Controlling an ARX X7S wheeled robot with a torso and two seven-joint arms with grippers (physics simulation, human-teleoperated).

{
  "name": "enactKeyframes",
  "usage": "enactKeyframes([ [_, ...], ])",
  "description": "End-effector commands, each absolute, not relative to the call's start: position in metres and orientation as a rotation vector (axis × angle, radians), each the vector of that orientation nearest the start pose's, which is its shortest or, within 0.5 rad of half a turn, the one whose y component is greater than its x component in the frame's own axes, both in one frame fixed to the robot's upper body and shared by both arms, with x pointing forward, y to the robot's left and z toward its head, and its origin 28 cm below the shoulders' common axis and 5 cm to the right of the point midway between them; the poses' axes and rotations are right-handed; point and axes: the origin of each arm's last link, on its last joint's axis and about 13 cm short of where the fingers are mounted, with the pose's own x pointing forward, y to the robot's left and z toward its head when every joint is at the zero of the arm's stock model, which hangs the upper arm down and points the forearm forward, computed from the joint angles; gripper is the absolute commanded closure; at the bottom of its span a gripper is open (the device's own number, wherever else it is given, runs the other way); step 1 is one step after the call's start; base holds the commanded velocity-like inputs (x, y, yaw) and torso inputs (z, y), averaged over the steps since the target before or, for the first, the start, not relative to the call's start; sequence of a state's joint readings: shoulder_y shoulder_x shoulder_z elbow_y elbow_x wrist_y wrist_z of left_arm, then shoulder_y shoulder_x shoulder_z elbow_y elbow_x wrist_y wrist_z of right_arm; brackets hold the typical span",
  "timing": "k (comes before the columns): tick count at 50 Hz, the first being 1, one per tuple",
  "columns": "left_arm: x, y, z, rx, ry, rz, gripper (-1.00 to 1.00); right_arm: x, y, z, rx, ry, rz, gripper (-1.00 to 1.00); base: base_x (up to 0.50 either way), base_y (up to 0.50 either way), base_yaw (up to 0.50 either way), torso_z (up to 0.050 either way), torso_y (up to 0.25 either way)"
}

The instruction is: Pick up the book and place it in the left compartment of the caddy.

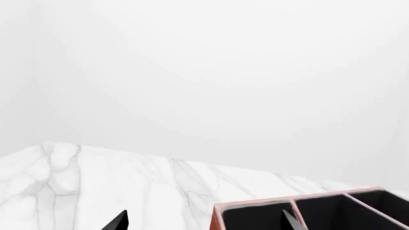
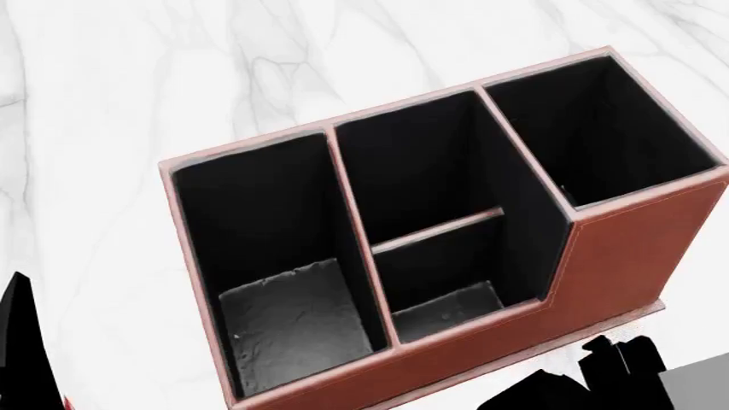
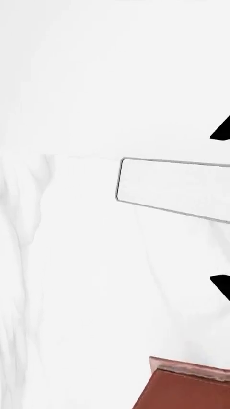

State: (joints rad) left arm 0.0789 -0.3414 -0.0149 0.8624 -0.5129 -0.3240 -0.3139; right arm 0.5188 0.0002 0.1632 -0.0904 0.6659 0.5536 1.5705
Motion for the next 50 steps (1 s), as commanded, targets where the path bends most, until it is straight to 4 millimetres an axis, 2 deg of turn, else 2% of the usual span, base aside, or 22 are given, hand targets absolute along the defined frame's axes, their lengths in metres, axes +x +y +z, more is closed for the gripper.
enactKeyframes([
  [1,0.161,0.226,0.155,-0.169,-0.369,-0.044,-1.0,0.303,-0.095,0.136,0.588,0.411,-1.296,-1.0,0.0,0.0,0.0,0.0,0.0],
  [24,0.16,0.226,0.155,-0.168,-0.368,-0.047,-1.0,0.305,-0.087,0.127,0.562,0.421,-1.245,-1.0,0.0,0.0,0.0,0.0,0.0],
  [37,0.16,0.226,0.155,-0.168,-0.369,-0.046,-1.0,0.306,-0.088,0.112,0.565,0.458,-1.247,-1.0,0.0,0.0,0.0,0.0,0.0],
  [38,0.16,0.226,0.155,-0.168,-0.369,-0.046,-1.0,0.306,-0.088,0.112,0.567,0.463,-1.253,1.0,0.0,0.0,0.0,0.0,0.0],
  [45,0.16,0.225,0.155,-0.167,-0.368,-0.048,-1.0,0.305,-0.09,0.11,0.556,0.456,-1.258,1.0,0.0,0.0,0.0,0.0,0.0],
  [50,0.16,0.226,0.155,-0.168,-0.369,-0.048,-1.0,0.302,-0.09,0.11,0.474,0.422,-1.219,1.0,0.0,0.0,0.0,0.0,0.0],
])
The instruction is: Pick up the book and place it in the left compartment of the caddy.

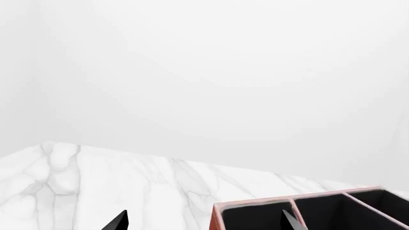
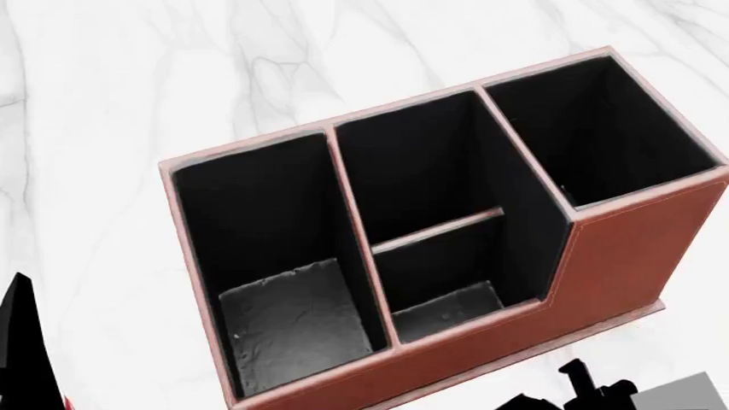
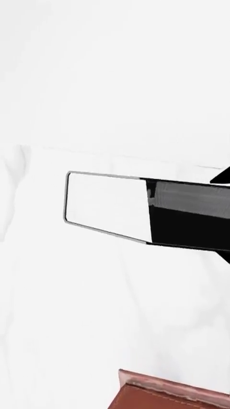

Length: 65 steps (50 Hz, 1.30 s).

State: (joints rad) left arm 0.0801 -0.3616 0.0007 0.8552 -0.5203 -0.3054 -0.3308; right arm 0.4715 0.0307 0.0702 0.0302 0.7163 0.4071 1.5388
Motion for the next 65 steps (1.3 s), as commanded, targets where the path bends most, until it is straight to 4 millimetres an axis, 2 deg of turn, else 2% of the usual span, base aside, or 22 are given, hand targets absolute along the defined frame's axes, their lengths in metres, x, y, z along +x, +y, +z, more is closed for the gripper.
enactKeyframes([
  [1,0.16,0.226,0.155,-0.168,-0.369,-0.048,-1.0,0.302,-0.09,0.111,0.467,0.404,-1.238,1.0,0.0,0.0,0.0,0.0,0.0],
  [5,0.161,0.226,0.155,-0.169,-0.369,-0.047,-1.0,0.301,-0.092,0.115,0.462,0.345,-1.276,1.0,0.0,0.0,0.0,0.0,0.0],
  [7,0.161,0.226,0.155,-0.169,-0.369,-0.047,-1.0,0.3,-0.093,0.119,0.519,0.336,-1.276,1.0,0.0,0.0,0.0,0.0,0.0],
  [13,0.161,0.226,0.155,-0.171,-0.367,-0.049,-1.0,0.293,-0.097,0.137,0.552,0.166,-1.255,1.0,0.0,0.0,0.0,0.0,0.0],
  [18,0.16,0.226,0.156,-0.172,-0.368,-0.049,-1.0,0.289,-0.098,0.145,0.585,0.143,-1.25,1.0,0.0,0.0,0.0,0.0,0.0],
  [26,0.161,0.226,0.156,-0.173,-0.367,-0.05,-1.0,0.283,-0.099,0.157,0.516,0.057,-1.313,1.0,0.0,0.0,0.0,0.0,0.0],
  [32,0.16,0.226,0.155,-0.173,-0.368,-0.05,-1.0,0.278,-0.098,0.167,0.495,-0.006,-1.281,1.0,0.0,0.0,0.0,0.0,0.0],
  [39,0.16,0.226,0.157,-0.172,-0.37,-0.05,-1.0,0.271,-0.095,0.178,0.364,-0.17,-1.218,1.0,0.0,0.0,0.0,0.0,0.002],
  [45,0.16,0.227,0.156,-0.172,-0.37,-0.05,-1.0,0.268,-0.093,0.186,0.28,-0.225,-1.223,1.0,0.0,0.0,0.0,0.0,0.0],
  [47,0.16,0.227,0.156,-0.172,-0.37,-0.049,-1.0,0.266,-0.092,0.192,0.256,-0.301,-1.188,1.0,0.0,0.0,0.0,0.0,0.0],
  [50,0.16,0.227,0.156,-0.172,-0.371,-0.049,-1.0,0.264,-0.091,0.195,0.21,-0.3,-1.214,1.0,0.0,0.0,0.0,0.0,0.003],
  [52,0.161,0.227,0.156,-0.171,-0.37,-0.049,-1.0,0.262,-0.091,0.198,0.177,-0.372,-1.166,1.0,0.0,0.0,0.0,0.0,0.0],
  [53,0.16,0.227,0.156,-0.171,-0.37,-0.049,-1.0,0.261,-0.09,0.199,0.144,-0.348,-1.195,1.0,0.0,0.0,0.0,0.0,0.0],
  [59,0.16,0.227,0.156,-0.17,-0.371,-0.05,-1.0,0.254,-0.086,0.209,0.003,-0.468,-1.126,1.0,0.0,0.0,0.0,0.0,0.002],
  [65,0.159,0.227,0.157,-0.17,-0.374,-0.05,-1.0,0.251,-0.082,0.218,-0.055,-0.532,-1.083,1.0,0.0,0.0,0.0,0.0,0.0],
])
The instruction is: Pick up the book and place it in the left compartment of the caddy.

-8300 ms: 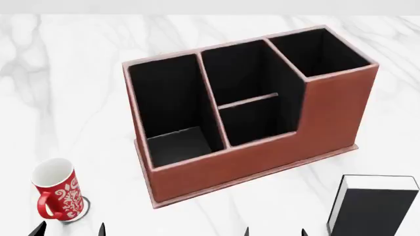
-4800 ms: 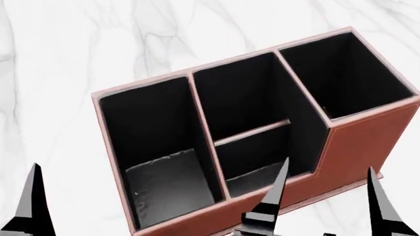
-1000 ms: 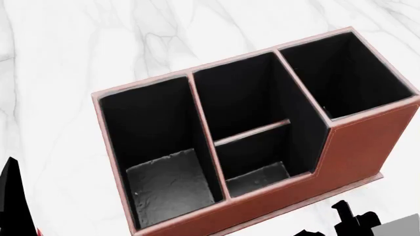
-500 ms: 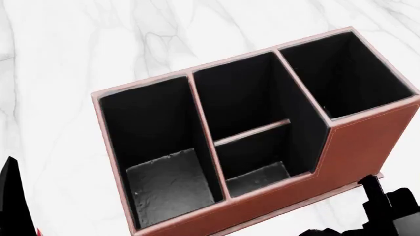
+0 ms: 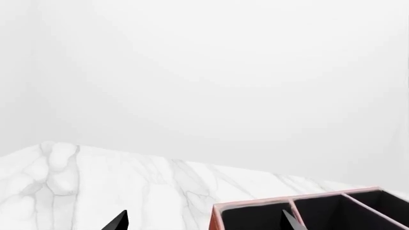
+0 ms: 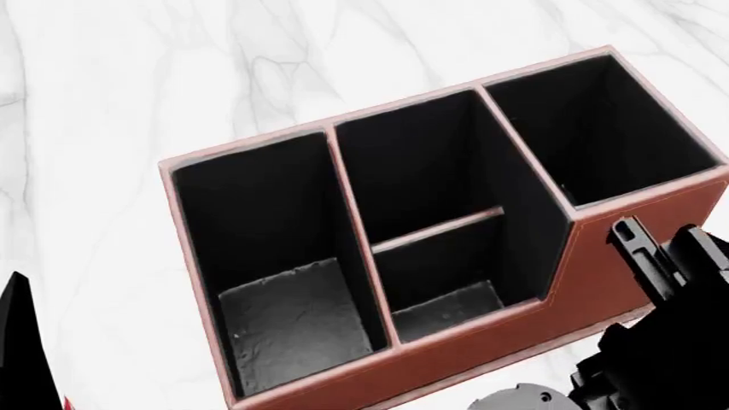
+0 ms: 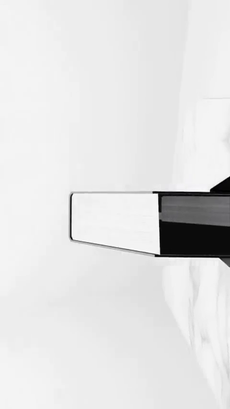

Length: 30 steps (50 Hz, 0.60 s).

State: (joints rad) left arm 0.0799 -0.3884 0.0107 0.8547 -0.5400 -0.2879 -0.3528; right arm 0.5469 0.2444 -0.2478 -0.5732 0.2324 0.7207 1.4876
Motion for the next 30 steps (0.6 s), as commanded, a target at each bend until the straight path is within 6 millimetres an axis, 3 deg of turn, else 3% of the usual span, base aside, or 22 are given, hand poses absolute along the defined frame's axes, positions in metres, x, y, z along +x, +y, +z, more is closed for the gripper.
enactKeyframes([
  [1,0.159,0.227,0.157,-0.17,-0.374,-0.05,-1.0,0.251,-0.082,0.219,-0.068,-0.546,-1.072,1.0,0.0,0.0,0.0,0.0,0.0],
  [9,0.16,0.227,0.157,-0.171,-0.374,-0.05,-1.0,0.249,-0.079,0.224,-0.094,-0.573,-1.016,1.0,0.0,0.0,0.0,0.0,0.001],
  [30,0.159,0.227,0.156,-0.172,-0.372,-0.049,-1.0,0.252,-0.066,0.228,-0.046,-0.635,-0.648,1.0,0.0,0.0,0.0,0.0,0.001],
])
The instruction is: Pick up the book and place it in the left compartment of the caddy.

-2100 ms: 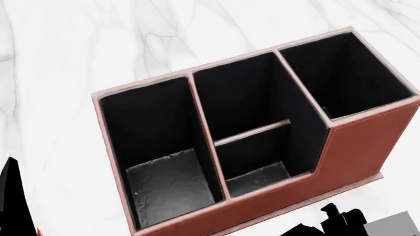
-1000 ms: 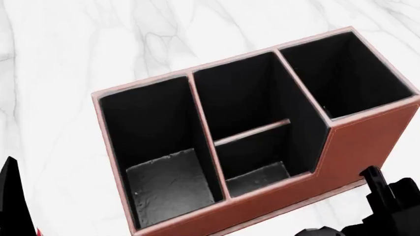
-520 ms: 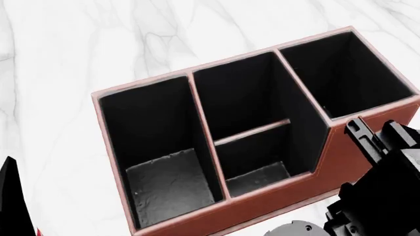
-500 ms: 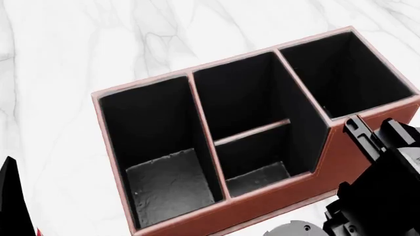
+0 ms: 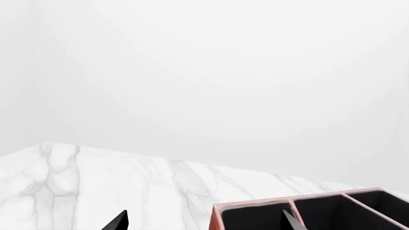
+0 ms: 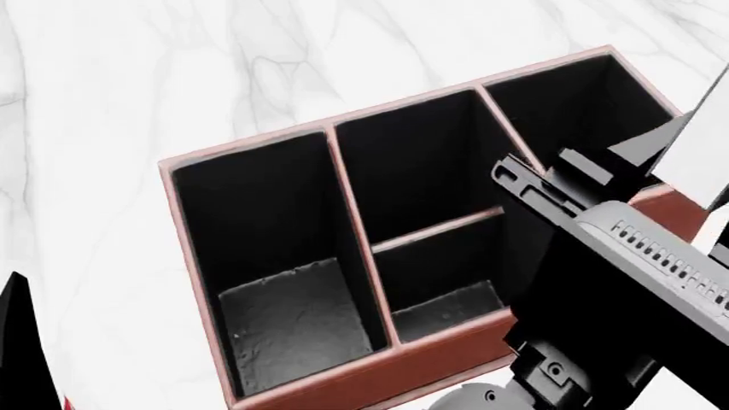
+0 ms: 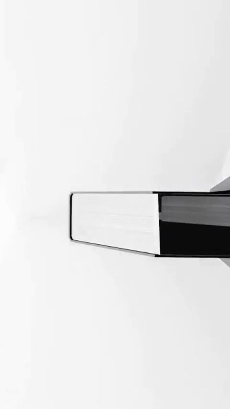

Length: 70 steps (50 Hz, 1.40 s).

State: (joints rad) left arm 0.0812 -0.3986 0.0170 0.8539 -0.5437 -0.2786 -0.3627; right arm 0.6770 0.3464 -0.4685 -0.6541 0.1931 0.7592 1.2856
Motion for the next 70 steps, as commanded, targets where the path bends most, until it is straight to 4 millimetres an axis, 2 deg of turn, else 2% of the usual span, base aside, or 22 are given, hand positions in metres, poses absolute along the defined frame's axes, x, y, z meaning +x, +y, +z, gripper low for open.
enactKeyframes([
  [1,0.159,0.227,0.156,-0.172,-0.371,-0.048,-1.0,0.252,-0.066,0.228,-0.049,-0.636,-0.643,1.0,0.0,0.0,0.0,0.0,0.0],
  [18,0.16,0.227,0.156,-0.17,-0.371,-0.049,-1.0,0.256,-0.054,0.221,-0.121,-0.549,-0.439,1.0,0.0,0.0,0.0,0.001,0.002],
  [44,0.16,0.228,0.155,-0.167,-0.366,-0.046,-1.0,0.249,-0.03,0.222,-0.183,-0.453,-0.037,1.0,0.0,0.0,0.0,0.0,0.001],
  [57,0.16,0.227,0.155,-0.164,-0.363,-0.046,-1.0,0.243,-0.025,0.223,-0.153,-0.4,0.104,1.0,0.0,0.0,0.0,0.0,0.002],
  [70,0.16,0.227,0.154,-0.163,-0.361,-0.048,-1.0,0.238,-0.022,0.227,-0.113,-0.368,0.156,1.0,0.0,0.0,0.0,0.001,0.002],
])
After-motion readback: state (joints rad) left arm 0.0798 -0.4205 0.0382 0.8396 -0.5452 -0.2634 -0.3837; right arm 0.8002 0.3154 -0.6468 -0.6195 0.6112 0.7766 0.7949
